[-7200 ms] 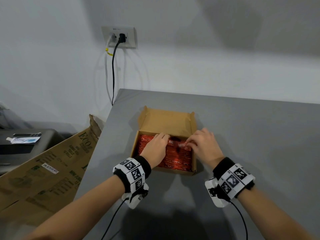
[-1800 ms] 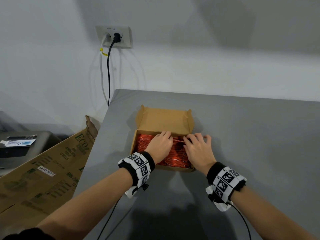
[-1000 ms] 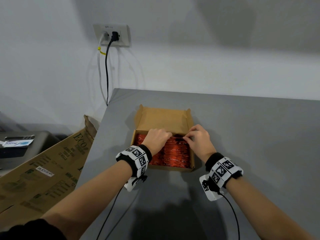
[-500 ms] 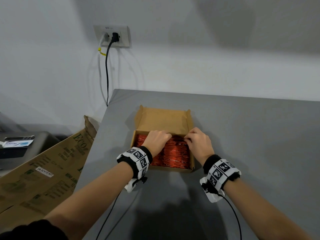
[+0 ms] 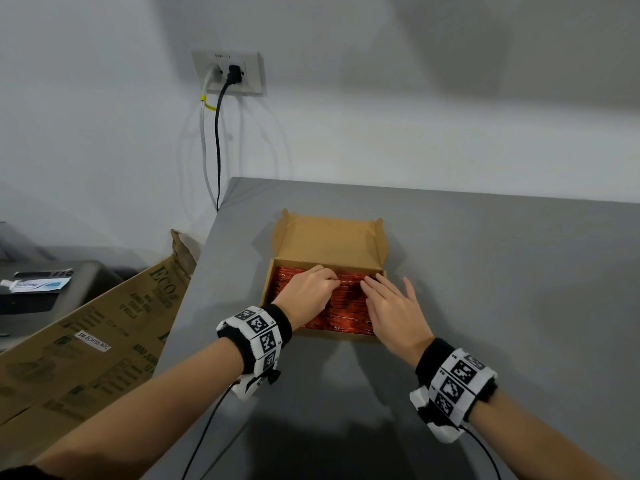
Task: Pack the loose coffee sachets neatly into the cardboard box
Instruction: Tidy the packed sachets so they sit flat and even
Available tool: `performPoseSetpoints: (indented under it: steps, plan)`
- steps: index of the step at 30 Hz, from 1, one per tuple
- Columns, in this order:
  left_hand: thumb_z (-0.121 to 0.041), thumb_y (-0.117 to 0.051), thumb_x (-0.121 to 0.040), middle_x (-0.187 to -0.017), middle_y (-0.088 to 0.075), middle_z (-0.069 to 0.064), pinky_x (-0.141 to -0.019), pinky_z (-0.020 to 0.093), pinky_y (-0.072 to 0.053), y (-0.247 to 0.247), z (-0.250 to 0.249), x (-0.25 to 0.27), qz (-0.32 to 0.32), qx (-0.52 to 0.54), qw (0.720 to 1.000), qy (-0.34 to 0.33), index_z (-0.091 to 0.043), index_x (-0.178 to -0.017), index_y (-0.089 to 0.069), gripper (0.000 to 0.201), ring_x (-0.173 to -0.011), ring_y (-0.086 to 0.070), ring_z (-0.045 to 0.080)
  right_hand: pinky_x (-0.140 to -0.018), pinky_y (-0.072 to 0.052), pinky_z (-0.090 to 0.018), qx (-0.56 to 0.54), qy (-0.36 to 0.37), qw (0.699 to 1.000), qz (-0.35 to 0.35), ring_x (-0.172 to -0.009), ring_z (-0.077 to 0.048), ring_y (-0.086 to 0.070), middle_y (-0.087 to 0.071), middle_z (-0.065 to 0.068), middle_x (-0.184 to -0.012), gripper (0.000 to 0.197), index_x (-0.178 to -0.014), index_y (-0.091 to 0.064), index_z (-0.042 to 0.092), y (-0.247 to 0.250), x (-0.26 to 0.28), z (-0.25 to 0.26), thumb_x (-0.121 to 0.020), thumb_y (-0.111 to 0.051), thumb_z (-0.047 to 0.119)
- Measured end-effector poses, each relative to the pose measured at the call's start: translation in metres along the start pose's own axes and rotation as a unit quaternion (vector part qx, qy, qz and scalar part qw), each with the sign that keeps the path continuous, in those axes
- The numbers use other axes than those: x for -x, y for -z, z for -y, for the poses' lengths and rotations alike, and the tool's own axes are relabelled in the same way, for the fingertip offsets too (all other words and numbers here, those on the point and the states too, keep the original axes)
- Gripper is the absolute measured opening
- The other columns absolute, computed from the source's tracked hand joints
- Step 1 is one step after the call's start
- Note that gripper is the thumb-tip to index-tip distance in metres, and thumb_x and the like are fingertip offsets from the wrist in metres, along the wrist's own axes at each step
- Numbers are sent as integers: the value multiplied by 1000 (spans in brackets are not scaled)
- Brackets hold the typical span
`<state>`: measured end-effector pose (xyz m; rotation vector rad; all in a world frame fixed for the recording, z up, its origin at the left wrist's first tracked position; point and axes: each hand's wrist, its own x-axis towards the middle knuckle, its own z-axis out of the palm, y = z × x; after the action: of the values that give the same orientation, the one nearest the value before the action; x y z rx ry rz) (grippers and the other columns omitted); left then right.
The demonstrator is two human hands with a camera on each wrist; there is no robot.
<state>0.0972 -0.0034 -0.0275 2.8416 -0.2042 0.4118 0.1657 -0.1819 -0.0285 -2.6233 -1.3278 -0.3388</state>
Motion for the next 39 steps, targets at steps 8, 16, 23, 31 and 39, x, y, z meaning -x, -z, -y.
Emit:
performPoseSetpoints:
  steps: [8, 16, 23, 31, 39]
  plan:
    - [11, -71, -68, -83, -68, 12, -62, 32, -57, -2, -1, -7, 58, -30, 998, 16, 0, -84, -73, 20, -79, -65, 28, -80, -45, -65, 61, 4, 997, 54, -101, -22, -67, -71, -5, -105, 41, -99, -73, 11, 3, 0, 2, -60, -85, 16]
    - [0, -71, -72, -90, -67, 11, -70, 28, -54, 1, -12, -12, 36, -50, 998, 13, 0, -91, -71, 19, -84, -65, 24, -85, -43, -65, 60, 16, 997, 50, -108, -22, -64, -70, -6, -110, 41, -112, -67, 8, 4, -4, 1, -72, -76, 17]
    - [-3, -45, -91, -107, -58, 16, -93, 32, -46, -6, -11, -11, 109, -78, 990, 43, 3, -102, -64, 23, -106, -52, 28, -111, -4, -58, 22, 6, 983, 182, -141, -18, -28, -34, -3, -149, 99, -143, -34, 11, -2, -1, 3, -81, 29, 58]
    - [-6, -38, -92, -131, -47, 18, -109, 35, -32, -1, -9, 0, 76, -60, 994, 57, 3, -131, -46, 40, -122, -43, 28, -109, 8, -60, 19, -15, 978, 206, -146, -17, 0, -12, 1, -157, 108, -149, -11, 15, -1, 1, 2, -67, 37, 66]
    - [-80, -5, -73, -152, 16, 3, -113, 38, 13, 30, 19, 54, 194, -48, 965, 169, -5, -147, 7, 107, -143, 14, 18, -109, 12, -53, -42, -63, 973, 219, -137, -9, 23, 24, 7, -148, 99, -142, 18, 16, 4, 25, 4, -64, 33, 74]
